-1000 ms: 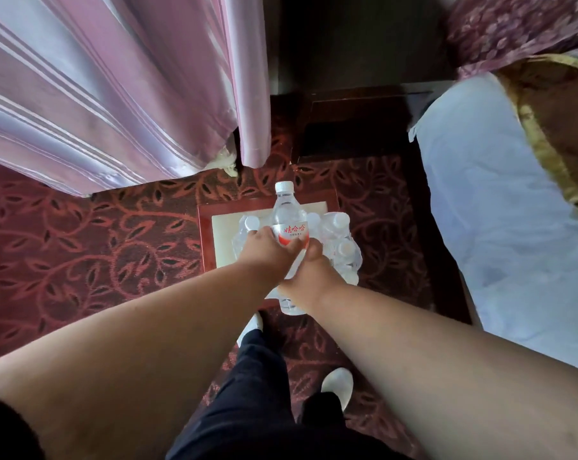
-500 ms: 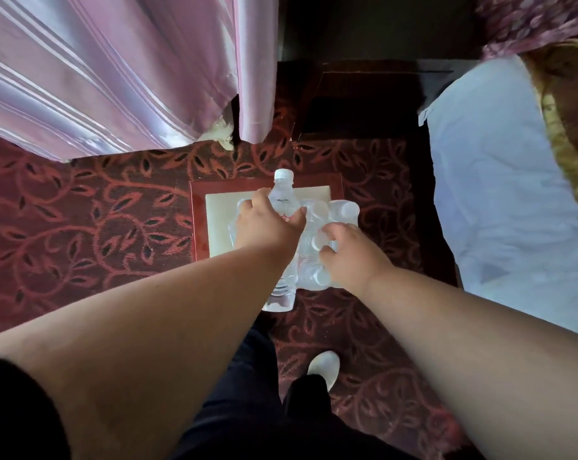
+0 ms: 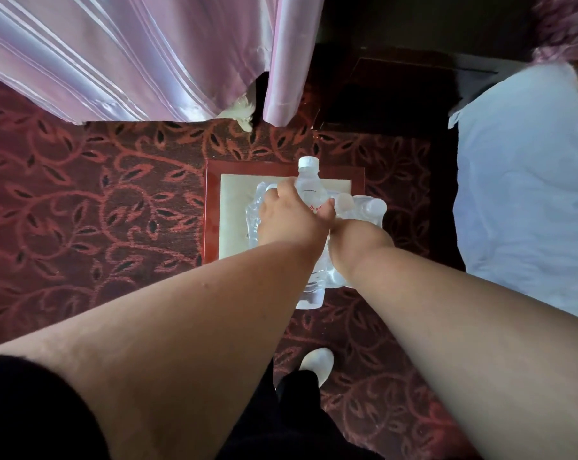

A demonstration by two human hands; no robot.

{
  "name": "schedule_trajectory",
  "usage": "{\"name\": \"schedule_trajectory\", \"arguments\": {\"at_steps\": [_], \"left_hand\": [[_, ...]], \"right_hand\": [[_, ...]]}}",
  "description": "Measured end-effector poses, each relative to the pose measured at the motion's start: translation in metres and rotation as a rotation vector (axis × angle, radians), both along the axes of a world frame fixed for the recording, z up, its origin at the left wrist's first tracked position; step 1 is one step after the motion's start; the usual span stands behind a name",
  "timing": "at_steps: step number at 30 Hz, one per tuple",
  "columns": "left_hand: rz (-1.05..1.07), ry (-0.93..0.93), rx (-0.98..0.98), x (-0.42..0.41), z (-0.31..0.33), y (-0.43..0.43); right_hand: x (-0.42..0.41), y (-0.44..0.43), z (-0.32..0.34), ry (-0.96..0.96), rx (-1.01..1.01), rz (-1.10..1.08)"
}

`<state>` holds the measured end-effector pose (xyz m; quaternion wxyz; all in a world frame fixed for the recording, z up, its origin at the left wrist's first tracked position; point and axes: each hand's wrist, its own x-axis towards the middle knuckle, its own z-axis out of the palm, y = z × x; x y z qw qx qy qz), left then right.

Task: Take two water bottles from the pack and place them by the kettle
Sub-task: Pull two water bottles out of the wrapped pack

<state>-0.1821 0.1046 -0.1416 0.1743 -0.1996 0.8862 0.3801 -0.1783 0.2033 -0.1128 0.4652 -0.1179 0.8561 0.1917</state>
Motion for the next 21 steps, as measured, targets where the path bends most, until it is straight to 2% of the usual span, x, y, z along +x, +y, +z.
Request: {"name": "schedule_trajectory", "arguments": {"at_steps": [2,6,9,17,21], "left_hand": [[0.008,0.007,-0.013,0.0,0.0,0.0],[0.013,0.014,-0.006,0.0,0.0,-0.001],[0.018,0.027,0.011,0.001,0.002,-0.001],[0.012,0.029,0.026,0.001,0.005,-0.003],[0.008,0.025,0.016,0.0,0.004,-0.002]], "right_hand": [[0.006,0.004,0.01,0.06,-0.068,-0.033],[0.022,0.019,0.047,0.236,-0.212,-0.34],[0.041,0.033,0.079,0.292,-0.304,-0.433],[0.085,0.068,0.154,0.66,-0.591,-0.654],[0.098,0.076,0.173,0.838,-0.898,-0.87]]}}
